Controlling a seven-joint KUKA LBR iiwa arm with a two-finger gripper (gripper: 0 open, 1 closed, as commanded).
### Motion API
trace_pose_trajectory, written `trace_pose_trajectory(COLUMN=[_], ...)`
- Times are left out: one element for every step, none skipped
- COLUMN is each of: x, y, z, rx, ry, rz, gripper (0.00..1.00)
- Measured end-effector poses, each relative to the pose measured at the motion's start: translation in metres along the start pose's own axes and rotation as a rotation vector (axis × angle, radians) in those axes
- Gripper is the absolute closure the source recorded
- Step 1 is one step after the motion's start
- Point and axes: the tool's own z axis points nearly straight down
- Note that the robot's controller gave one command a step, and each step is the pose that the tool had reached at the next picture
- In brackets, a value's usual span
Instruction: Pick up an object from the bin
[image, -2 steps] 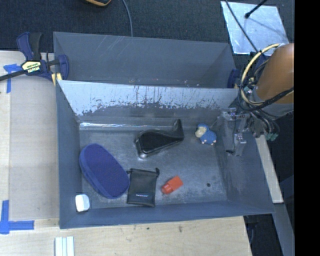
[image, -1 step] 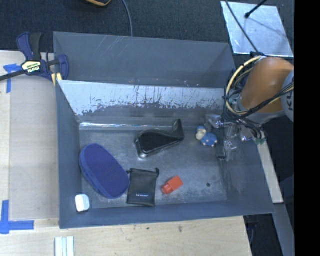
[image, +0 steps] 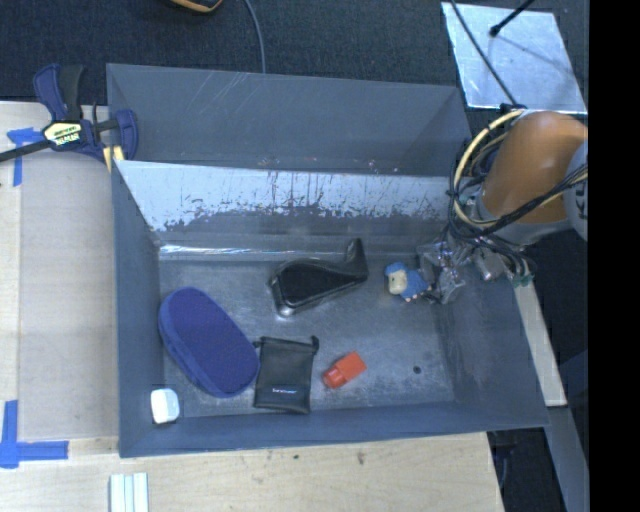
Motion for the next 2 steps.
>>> trace_pose_trajectory(x=[0.0014, 0.0019], y=[0.0001, 0.0010], z=[0.0018, 0.0031], rx=[-0.001, -0.003], ry=[0.004, 0.005], rz=[0.000, -0.001], gripper=[0.00, 1.00])
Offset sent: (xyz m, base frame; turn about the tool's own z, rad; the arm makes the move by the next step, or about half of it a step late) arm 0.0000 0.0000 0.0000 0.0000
